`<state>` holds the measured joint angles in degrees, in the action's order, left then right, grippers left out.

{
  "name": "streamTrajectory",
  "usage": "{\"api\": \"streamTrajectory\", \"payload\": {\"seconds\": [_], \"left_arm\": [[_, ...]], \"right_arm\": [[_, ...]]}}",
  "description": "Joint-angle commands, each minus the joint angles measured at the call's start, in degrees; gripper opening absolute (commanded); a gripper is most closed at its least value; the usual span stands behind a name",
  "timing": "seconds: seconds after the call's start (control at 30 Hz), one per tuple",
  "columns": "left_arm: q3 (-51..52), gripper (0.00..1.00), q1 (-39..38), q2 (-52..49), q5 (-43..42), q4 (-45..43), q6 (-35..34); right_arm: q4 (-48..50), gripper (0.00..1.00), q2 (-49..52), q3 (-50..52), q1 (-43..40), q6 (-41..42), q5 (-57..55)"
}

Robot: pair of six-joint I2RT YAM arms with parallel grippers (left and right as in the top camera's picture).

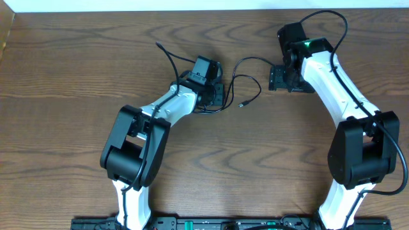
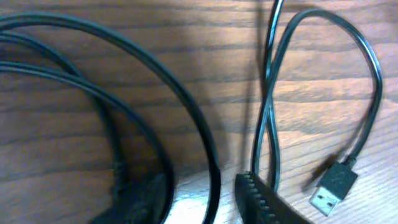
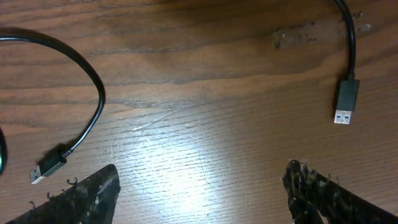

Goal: Untangle cables

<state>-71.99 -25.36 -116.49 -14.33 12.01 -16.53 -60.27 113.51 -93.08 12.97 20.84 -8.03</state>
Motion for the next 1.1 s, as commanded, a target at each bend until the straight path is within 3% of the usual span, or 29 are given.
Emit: {"api": "streamTrajectory", "payload": {"seconds": [0.0, 0.13, 0.4, 0.9, 1.07], "left_arm": [[0.5, 0.28, -1.27, -0.76, 3.93, 1.42, -0.09], [0.5, 0.12, -1.46, -0.72, 3.93, 1.4, -0.92], [0.39, 0.11, -1.44, 5.29, 5.51, 1.44, -1.11], [0.39, 0.12, -1.4, 37.48, 19.93, 6.54, 5.18], [0.13, 0.11, -0.07, 54.34, 27.17, 8.17, 7.15]], "right_arm": [[0.07, 0.81, 0.2, 0.31, -0.28, 0.79, -1.05], [0.2, 0.82, 0.22, 0.31, -0.28, 0.79, -1.05], [1.33, 0.84, 0.22, 0.31, -0.28, 0.79, -1.05], [1.97, 0.84, 0.22, 0.31, -0.22, 1.01, 1.18], [2.82, 0.84, 0.31, 0.31, -0.17, 1.01, 2.97]]}}
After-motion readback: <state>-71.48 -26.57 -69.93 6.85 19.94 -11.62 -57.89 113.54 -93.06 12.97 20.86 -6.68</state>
